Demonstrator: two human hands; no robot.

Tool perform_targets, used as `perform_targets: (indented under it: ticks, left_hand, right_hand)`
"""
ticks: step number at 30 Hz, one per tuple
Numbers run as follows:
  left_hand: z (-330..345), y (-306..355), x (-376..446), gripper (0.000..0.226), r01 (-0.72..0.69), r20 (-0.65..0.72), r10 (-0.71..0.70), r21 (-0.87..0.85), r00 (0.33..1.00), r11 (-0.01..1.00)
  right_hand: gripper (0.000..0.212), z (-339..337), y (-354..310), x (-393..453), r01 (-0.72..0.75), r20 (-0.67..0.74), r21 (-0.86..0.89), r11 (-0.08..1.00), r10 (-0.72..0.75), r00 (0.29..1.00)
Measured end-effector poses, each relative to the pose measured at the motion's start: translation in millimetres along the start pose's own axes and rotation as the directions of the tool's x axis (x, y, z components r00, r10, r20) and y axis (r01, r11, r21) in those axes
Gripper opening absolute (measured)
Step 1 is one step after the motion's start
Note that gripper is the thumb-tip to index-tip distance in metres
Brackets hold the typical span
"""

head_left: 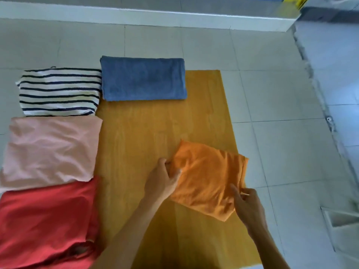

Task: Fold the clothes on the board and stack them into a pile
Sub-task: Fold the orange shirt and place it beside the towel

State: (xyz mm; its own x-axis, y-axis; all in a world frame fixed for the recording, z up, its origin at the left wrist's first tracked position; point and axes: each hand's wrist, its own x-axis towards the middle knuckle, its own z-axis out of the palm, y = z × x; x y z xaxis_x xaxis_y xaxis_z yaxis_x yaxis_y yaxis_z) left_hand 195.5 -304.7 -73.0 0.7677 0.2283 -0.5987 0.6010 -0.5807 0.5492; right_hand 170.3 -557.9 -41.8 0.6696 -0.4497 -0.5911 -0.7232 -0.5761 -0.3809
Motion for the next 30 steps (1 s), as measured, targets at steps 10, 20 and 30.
perform_targets:
  ticks: [10,20,30]
  left_hand:
    - [-52.8,-44.6,-6.0,0.043,0.038,-0.07,-0.064,-0.326,0.995,0.945]
    - [-141.6,-32.6,62.8,0.023,0.059,-0.322,-0.176,-0.342,0.93,0.938]
    - [-111.4,-51.4,66.4,0.04,0.187,-0.357,-0.27,-0.249,0.894,0.95]
  right_hand:
    - [0.042,60.1,-97.8,10.2,0.126,0.261,0.23,0.965,-0.186,0.947]
    - [0.03,99.9,-220.4,40.2,0.343,0.203,0.328,0.88,-0.421,0.884]
    - [0.025,113.5,-190.5,65.2,0.375,0.151,0.219,0.901,-0.41,0.899]
